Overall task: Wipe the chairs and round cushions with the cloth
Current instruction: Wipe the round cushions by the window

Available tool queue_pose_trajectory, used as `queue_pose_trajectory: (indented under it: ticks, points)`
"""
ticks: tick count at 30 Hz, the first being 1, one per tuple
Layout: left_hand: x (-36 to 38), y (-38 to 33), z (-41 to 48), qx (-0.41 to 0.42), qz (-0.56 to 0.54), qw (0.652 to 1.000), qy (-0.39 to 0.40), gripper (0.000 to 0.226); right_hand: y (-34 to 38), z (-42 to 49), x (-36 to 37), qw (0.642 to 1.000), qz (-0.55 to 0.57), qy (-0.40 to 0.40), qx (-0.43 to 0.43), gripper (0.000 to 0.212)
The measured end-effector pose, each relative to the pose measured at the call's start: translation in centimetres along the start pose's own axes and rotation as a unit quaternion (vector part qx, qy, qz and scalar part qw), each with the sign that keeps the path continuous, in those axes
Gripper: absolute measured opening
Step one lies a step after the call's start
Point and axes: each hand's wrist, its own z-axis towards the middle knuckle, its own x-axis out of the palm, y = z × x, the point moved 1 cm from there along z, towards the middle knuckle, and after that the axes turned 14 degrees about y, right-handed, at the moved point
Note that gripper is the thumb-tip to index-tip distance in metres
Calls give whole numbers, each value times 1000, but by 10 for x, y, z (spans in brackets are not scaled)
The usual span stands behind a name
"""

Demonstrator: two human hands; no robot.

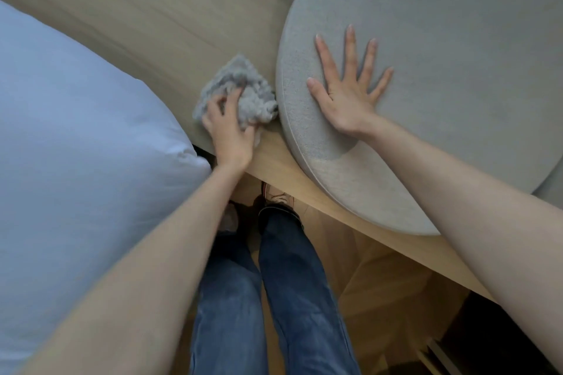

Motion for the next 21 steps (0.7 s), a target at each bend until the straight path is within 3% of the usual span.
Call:
queue_pose_trajectory:
  ticks: [3, 9, 15, 21]
  points:
    - [-15, -15, 33, 53, 39, 997, 41, 66, -1, 1, -1, 1000, -3, 4, 1, 60]
    - [21, -3, -31, -12, -14, 999, 27, 60, -1, -3, -5, 1000, 6, 14, -8, 60]
    - [73, -7, -92, -77, -74, 994, 0, 57, -32, -47, 3, 998, 11, -36, -58, 54]
    - [109, -11, -117, -122, -117, 985, 13, 54, -78, -116, 50, 997, 62, -52, -16, 49]
